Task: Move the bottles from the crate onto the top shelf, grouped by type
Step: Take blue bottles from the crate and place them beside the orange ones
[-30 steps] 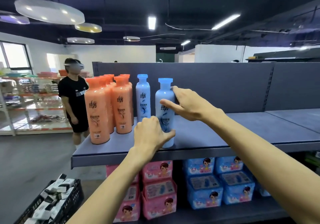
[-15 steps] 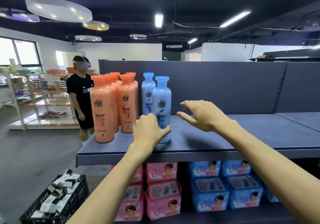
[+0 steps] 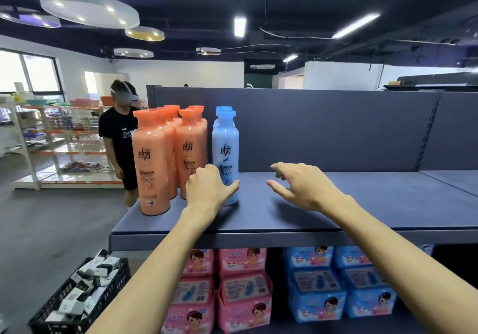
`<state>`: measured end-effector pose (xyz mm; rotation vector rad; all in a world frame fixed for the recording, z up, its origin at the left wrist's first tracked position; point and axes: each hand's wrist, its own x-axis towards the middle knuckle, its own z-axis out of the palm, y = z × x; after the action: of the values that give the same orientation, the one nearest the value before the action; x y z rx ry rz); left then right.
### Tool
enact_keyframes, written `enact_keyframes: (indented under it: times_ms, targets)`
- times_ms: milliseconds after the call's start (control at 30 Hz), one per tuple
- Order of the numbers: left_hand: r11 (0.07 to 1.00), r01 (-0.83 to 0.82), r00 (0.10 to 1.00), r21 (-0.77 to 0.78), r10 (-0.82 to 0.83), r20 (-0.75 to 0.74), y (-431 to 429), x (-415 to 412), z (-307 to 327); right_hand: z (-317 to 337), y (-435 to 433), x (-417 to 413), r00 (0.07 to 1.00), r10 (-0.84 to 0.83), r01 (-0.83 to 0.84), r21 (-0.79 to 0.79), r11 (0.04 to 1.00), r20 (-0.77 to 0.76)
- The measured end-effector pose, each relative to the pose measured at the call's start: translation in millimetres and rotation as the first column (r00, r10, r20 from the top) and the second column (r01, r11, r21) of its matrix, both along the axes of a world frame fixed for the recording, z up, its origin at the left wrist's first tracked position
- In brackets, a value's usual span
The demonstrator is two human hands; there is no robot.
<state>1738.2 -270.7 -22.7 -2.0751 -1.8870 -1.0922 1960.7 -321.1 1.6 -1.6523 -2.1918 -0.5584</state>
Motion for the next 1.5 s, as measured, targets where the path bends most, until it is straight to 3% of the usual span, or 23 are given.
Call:
enact_keyframes:
  times_ms: [433,733,900,1133,1367,1500]
  targets:
    - [0.999,-0.037,0.999,0.011,0.037,0.000,24,2,-4,-28,31,-2,0.990,-0.006,0.002,-0.030,1.000,-0.144]
    - [0.999,-0.040,0.999,0.034,0.040,0.006,27,2,-8,-44,48,-6,0.896,-0.011,0.073,0.122,0.990,-0.445]
    - [0.999,-0.030,0.999,0.026,0.030,0.011,29,3,-7,-46,47,5,0.853,-0.030,0.092,0.094,0.991,-0.522]
    - [1.000,-0.021,1.000,-0.017,0.022,0.019,29,6,-4,-45,49,-1,0.858,-0.053,0.093,0.053,0.994,-0.511]
    - [0.994,0.033,0.998,-0.101,-0.028,0.051,21,7,0,-38,31,-8,0.888,-0.208,0.213,-0.035,0.976,-0.409]
    - [0.994,0.051,0.998,-0.094,-0.055,-0.037,9,-3,3,-35,12,-13,0.924,-0.174,0.181,-0.012,0.983,-0.341]
